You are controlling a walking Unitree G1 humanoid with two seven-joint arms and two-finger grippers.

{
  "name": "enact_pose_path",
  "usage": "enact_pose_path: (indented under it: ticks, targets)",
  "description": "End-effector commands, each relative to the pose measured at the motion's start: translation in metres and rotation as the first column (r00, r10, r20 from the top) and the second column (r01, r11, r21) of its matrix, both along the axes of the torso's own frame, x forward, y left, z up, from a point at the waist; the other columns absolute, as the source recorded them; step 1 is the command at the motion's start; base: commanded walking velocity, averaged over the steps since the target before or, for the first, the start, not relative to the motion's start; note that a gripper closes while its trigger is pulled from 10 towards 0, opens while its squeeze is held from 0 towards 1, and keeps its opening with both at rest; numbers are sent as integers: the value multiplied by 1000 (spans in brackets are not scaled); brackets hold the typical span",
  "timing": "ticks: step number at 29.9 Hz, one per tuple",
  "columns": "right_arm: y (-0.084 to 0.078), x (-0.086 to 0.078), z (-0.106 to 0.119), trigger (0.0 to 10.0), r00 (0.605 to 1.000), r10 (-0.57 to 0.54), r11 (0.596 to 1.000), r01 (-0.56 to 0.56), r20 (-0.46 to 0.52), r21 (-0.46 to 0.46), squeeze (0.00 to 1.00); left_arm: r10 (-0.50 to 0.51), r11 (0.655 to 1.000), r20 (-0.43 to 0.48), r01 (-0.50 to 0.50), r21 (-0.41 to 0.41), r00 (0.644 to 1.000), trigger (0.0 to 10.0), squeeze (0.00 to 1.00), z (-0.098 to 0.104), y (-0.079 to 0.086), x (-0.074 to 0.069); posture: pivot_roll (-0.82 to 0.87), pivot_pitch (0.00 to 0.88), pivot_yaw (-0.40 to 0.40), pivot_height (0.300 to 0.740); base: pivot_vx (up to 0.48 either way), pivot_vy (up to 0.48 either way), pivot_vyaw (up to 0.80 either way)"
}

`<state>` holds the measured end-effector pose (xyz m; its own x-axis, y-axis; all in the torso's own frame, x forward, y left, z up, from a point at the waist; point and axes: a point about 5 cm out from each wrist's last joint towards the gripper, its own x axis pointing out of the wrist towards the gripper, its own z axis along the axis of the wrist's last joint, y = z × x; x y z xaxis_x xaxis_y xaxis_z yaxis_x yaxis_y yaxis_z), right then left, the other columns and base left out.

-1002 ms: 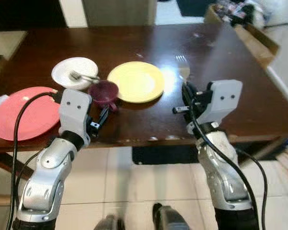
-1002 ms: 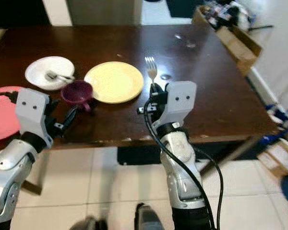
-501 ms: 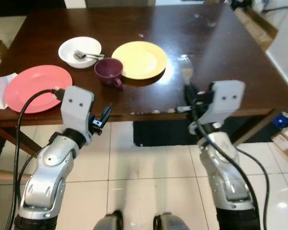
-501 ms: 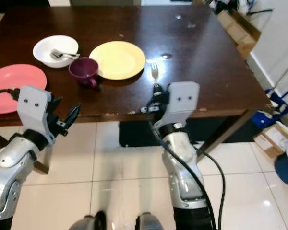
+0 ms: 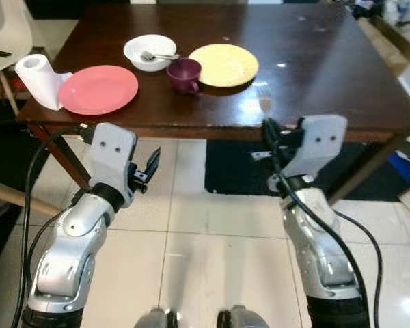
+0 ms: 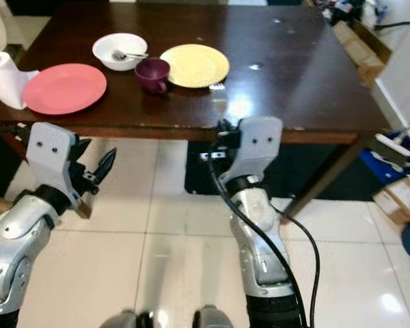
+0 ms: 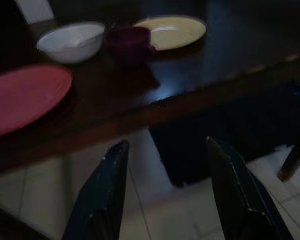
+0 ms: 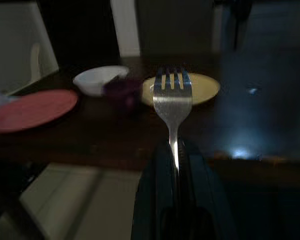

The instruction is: Setting the table

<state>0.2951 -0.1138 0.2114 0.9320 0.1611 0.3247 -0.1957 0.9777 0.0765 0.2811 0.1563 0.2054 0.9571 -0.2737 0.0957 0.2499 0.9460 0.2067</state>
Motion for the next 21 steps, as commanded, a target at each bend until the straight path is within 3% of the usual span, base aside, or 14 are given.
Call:
enact_pose_path:
  ticks: [1, 8, 14, 21]
  targets:
    - [4, -2, 0, 10000, 1000, 18, 1000, -18, 1, 9, 0, 5, 1000, -20, -5, 3, 1000, 10000, 0, -5, 2, -1, -88, 101, 53, 740, -300, 0, 0]
    - [4, -1, -1, 10000, 1000, 24, 999, -24, -6, 27, 0, 1, 1000, -27, -1, -7, 1000, 10000, 0, -6, 0, -1, -88, 101, 53, 740, -78, 0, 0]
    - [4, -2, 1, 10000, 998, 65, 986, -61, -21, 153, 0, -12, 1000, -38, 11, -21, 999, 10000, 0, -6, -2, -1, -89, 103, 59, 740, 0, 0, 0]
    - [4, -3, 1, 10000, 996, 81, 981, -76, -23, 181, 0, -1, 1000, -49, 0, -16, 999, 10000, 0, -8, -1, 0, -89, 104, 58, 740, 0, 0, 0]
